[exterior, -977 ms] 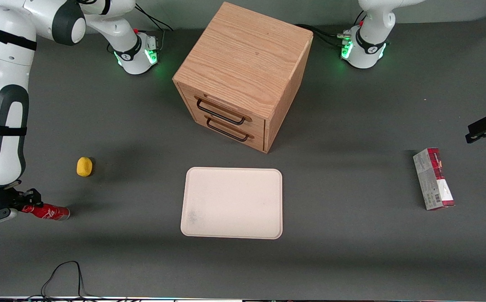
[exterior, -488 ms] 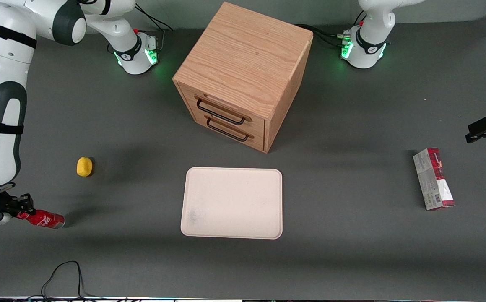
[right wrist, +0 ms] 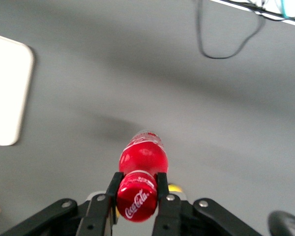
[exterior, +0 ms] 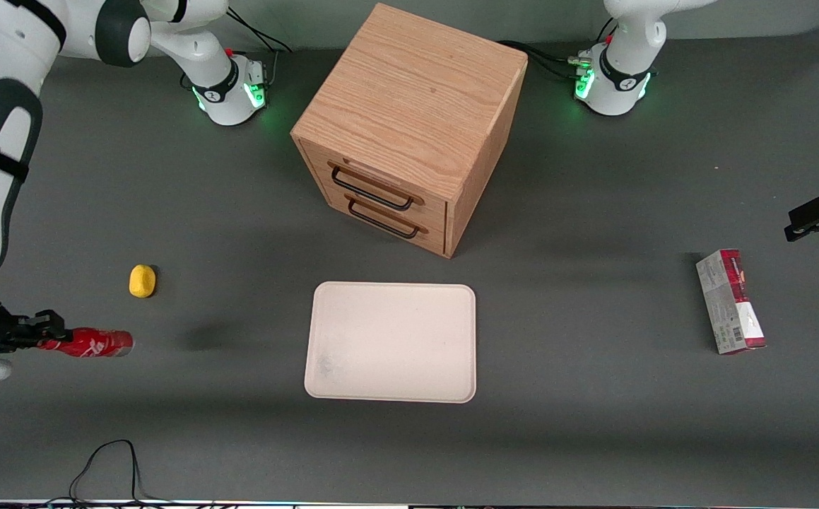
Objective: Place coke bottle on tray
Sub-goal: 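Carry the held bottle over to the cream tray's edge, then lower the bottle onto the tray and open the right gripper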
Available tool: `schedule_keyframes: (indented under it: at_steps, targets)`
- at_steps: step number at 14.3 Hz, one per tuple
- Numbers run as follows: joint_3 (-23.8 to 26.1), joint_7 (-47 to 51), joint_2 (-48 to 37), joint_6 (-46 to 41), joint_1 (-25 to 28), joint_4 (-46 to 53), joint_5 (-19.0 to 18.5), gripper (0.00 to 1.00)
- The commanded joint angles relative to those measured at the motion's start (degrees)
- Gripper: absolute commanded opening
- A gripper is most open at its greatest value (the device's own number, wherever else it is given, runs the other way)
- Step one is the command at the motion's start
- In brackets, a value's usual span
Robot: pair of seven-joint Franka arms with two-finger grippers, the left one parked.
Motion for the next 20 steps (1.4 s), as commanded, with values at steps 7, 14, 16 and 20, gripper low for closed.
schedule_keyframes:
  at_steps: [7, 14, 16, 20]
  targets:
    - [33.09, 30.39, 2.36, 5.05, 1.32, 8.00, -20.45, 0.04]
    - [38.73, 39.11, 14.76, 24.40, 4.57, 6.69, -28.72, 0.12]
    - [38.74, 39.29, 15.48, 25.64, 4.57, 5.72, -28.73, 0.13]
    - [38.74, 40.51, 15.39, 25.82, 4.48, 3.88, -28.37, 0.36]
